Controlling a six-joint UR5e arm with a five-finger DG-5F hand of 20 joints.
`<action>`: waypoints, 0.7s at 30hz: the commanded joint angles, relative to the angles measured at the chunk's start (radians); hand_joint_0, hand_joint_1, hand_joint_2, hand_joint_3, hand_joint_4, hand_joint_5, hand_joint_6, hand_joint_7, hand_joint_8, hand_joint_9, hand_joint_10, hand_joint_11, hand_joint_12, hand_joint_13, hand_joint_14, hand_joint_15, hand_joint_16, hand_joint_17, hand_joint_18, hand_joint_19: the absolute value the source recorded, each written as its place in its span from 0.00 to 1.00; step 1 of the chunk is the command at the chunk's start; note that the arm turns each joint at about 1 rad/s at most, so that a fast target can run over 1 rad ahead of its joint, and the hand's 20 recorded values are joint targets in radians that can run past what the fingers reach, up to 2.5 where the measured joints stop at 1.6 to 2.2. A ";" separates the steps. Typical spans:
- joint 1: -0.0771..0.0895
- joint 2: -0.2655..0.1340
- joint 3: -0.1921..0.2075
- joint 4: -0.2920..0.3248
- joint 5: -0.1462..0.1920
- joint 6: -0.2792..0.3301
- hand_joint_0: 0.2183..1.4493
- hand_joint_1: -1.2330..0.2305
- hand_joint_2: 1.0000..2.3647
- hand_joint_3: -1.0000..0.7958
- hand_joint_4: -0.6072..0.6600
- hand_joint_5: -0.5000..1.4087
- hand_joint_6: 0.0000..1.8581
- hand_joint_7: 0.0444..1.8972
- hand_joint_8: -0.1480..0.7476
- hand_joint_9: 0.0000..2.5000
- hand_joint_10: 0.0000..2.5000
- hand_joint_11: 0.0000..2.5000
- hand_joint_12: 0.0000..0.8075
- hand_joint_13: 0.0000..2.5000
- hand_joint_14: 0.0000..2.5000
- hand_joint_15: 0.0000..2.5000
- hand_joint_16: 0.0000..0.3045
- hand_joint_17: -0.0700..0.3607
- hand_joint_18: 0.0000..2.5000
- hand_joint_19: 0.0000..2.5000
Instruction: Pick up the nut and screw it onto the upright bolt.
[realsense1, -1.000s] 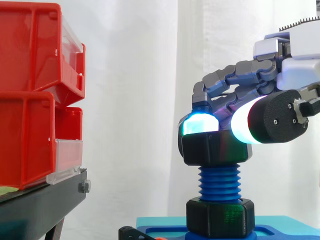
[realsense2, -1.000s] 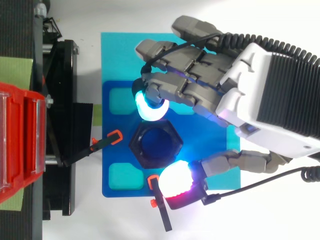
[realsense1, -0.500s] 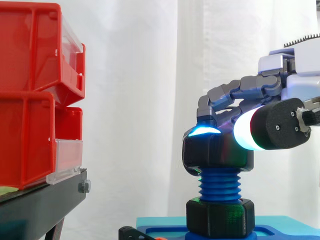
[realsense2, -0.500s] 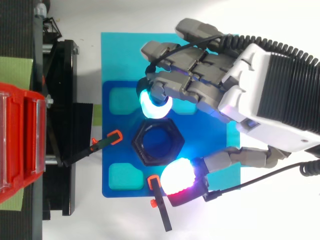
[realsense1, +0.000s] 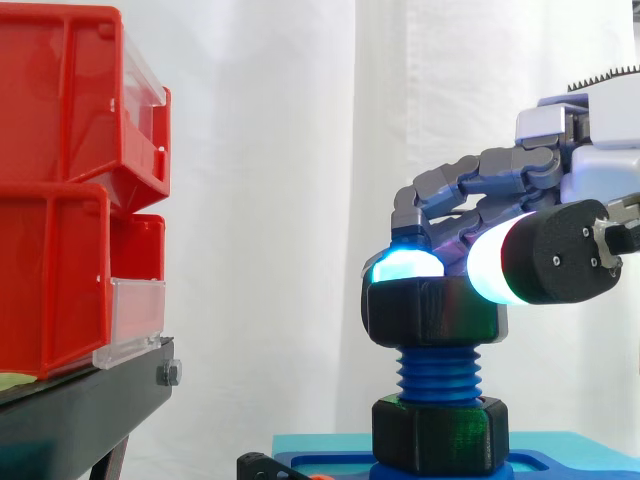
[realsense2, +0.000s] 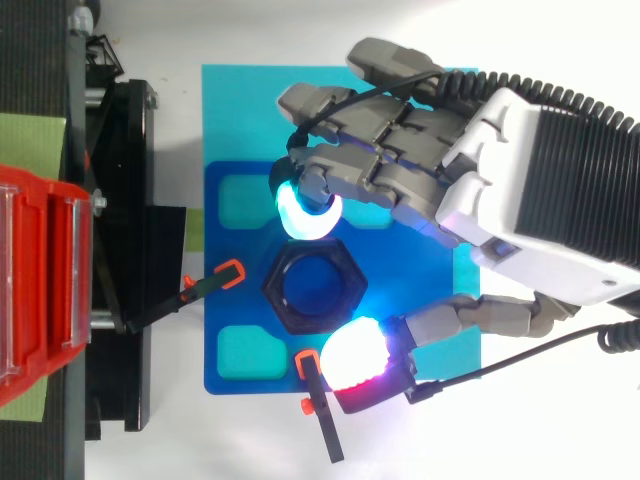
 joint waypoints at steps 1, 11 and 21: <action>0.000 0.000 0.000 0.001 -0.001 0.000 0.30 0.40 0.00 0.29 0.68 0.19 0.30 0.68 0.51 0.22 0.00 0.00 0.41 0.20 0.00 0.02 0.14 0.39 0.17 0.05; 0.000 0.000 0.000 0.001 -0.002 0.000 0.28 0.39 0.00 0.28 0.69 0.18 0.27 0.65 0.51 0.21 0.00 0.00 0.42 0.20 0.00 0.02 0.14 0.39 0.17 0.05; -0.002 0.000 0.000 0.001 -0.004 0.001 0.20 0.45 0.00 0.28 0.69 0.15 0.27 0.40 0.49 0.16 0.00 0.00 0.46 0.16 0.00 0.00 0.18 0.44 0.14 0.04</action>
